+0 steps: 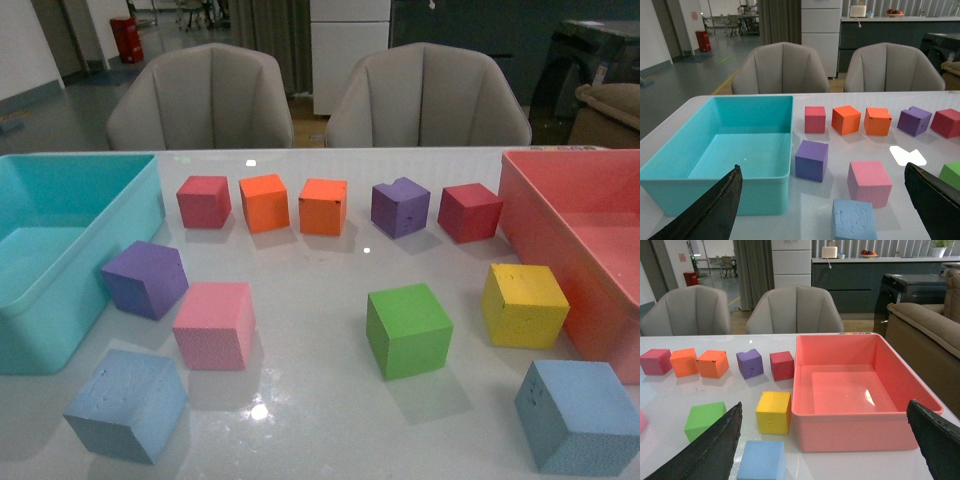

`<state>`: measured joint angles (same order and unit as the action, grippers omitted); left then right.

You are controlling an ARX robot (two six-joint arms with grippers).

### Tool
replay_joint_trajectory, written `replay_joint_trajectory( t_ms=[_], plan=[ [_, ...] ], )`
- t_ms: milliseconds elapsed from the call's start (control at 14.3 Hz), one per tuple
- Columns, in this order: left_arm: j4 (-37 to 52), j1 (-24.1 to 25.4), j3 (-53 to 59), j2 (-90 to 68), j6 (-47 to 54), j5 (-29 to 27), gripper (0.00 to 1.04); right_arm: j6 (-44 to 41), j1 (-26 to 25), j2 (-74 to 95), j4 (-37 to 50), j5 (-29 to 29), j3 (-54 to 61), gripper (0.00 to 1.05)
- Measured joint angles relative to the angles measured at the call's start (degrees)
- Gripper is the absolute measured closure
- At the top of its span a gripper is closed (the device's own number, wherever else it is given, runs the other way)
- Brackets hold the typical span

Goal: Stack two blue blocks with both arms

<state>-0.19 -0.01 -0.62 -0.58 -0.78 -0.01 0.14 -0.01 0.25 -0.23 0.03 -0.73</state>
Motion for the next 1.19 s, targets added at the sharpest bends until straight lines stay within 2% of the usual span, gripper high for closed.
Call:
replay_joint_trajectory(
  t_ms=[1192],
  plan=[
    [0.0, 0.0, 0.0, 0.0, 0.0, 0.0, 0.07, 0.0, 0.0, 0.0, 0.0, -0.02, 0.0, 0.06]
  ],
)
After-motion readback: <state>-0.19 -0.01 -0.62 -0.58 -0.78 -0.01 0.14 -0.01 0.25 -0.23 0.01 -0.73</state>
